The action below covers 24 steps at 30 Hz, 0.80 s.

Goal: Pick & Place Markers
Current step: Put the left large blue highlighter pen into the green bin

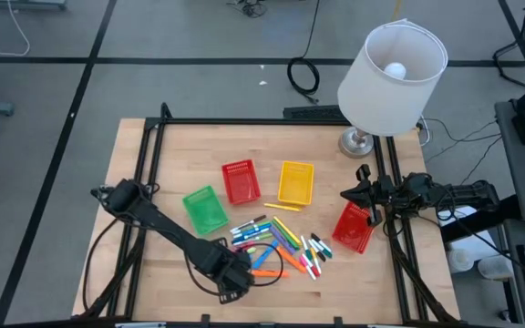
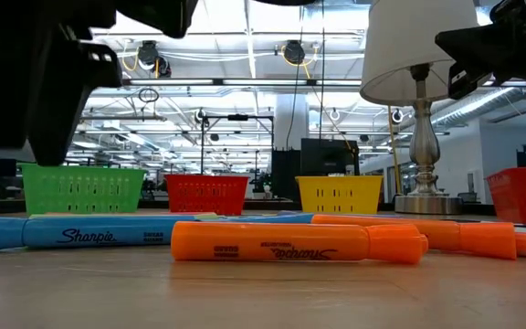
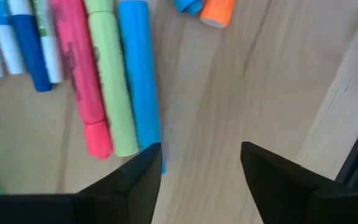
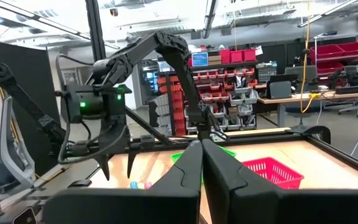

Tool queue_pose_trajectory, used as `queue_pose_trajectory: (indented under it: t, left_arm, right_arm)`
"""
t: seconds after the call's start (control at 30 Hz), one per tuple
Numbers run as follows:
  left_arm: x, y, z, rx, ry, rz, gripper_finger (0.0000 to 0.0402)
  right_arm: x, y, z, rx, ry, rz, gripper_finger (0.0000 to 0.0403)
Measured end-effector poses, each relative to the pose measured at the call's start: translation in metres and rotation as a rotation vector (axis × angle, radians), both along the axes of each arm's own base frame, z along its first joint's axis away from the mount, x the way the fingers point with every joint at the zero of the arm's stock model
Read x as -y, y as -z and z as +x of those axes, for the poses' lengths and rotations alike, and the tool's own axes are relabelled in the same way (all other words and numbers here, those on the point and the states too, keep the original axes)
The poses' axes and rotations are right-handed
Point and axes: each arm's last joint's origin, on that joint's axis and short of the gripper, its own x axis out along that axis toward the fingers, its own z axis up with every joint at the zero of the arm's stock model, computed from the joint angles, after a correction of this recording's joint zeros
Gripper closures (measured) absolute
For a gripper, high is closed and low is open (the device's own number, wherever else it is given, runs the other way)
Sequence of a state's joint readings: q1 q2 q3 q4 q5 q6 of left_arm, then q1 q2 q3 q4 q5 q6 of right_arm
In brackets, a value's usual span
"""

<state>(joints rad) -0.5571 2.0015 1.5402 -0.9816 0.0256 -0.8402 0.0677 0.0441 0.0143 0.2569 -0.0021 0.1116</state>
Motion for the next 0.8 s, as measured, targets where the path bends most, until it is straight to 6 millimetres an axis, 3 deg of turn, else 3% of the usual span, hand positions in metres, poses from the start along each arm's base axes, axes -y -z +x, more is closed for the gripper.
queue_pose_trajectory:
  t: [0.53, 0.8]
  left_arm:
    - [-0.006, 0.008, 0.011, 0.058, 0.107, 0.050, 0.0231]
    - [-0.010, 0.014, 0.016, 0.063, 0.122, 0.080, 0.0242]
  right_arm:
    - [0.000, 0.000, 0.000, -0.002, 0.001, 0.000, 0.0403]
    - [0.000, 0.001, 0.000, -0.008, 0.001, 0.000, 0.0403]
